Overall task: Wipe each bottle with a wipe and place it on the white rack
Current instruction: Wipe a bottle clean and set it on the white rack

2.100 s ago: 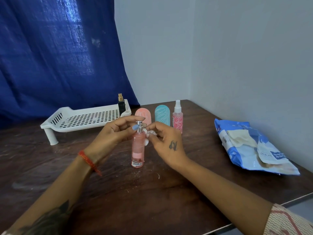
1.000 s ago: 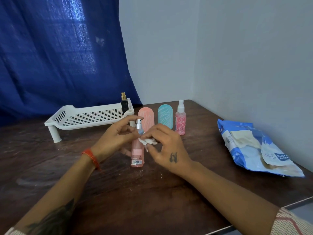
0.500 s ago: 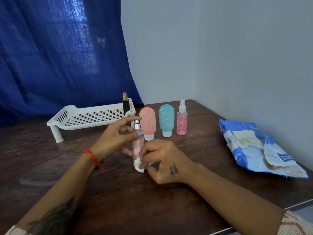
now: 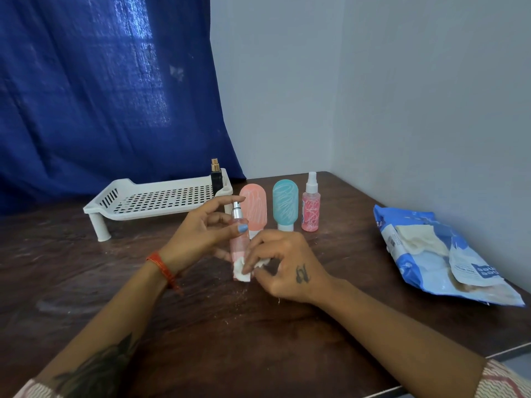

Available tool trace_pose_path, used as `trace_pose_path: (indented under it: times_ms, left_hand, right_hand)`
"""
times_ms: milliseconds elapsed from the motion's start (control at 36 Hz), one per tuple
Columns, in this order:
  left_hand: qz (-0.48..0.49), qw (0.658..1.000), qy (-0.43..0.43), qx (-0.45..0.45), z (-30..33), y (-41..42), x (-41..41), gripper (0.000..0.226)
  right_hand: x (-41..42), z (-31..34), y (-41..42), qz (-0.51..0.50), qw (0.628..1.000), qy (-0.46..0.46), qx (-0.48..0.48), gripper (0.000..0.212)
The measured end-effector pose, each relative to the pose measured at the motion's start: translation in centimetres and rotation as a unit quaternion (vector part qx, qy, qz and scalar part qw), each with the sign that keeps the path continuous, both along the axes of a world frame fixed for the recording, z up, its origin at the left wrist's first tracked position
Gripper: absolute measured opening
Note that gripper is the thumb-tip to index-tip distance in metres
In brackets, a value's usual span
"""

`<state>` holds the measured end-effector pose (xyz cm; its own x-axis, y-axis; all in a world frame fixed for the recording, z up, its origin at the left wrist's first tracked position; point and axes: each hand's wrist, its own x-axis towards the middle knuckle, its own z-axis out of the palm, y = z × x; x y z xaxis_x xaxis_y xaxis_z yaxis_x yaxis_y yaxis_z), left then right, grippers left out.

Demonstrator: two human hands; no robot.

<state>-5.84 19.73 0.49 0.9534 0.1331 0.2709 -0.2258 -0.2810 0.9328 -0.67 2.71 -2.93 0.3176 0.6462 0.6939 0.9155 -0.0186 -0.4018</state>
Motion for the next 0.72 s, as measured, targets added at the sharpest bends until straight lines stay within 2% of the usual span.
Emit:
trace_pose_path:
  times_ms: [167,306,361,472,528,611,722]
  left_hand:
    - [-0.004,1.0,-0.003,-0.017,-0.1,0.3,0.1,0.047]
    - [-0.007,0.999,0.013,-0.035,-0.1,0.3,0.3,0.053]
    - [-0.009,0.999,0.017,-0.041,-0.1,0.3,0.3,0.057]
    - [-0.028,0.998,0.02,-0.058,-0.2,0.1,0.3,0.056]
    - [-0.041,0.997,0.024,-0.061,-0.2,0.1,0.3,0.053]
    - [-0.059,0.996,0.04,-0.05,-0.2,0.1,0.2,0.046]
    - [-0.071,0.994,0.067,-0.043,-0.2,0.6,0.3,0.046]
  right_hand:
    - [0.2,-0.1,-0.2,0.005,0.996,-0.037,-0.08,0.023]
    - [0.6,-0.1,-0.4,-0.062,0.991,-0.063,-0.099,0.017]
    - [1.0,-0.1,-0.5,-0.099,0.991,-0.066,-0.064,0.016]
    - [1.6,0.2,-0.2,-0.138,0.987,-0.016,0.083,0.013]
    - [1.7,0.4,0.0,-0.15,0.981,0.016,0.124,0.02]
    - [1.7,0.5,0.3,-0.138,0.981,0.04,0.134,0.025]
    - [1.6,0.2,0.4,-0.115,0.985,0.028,0.124,0.018]
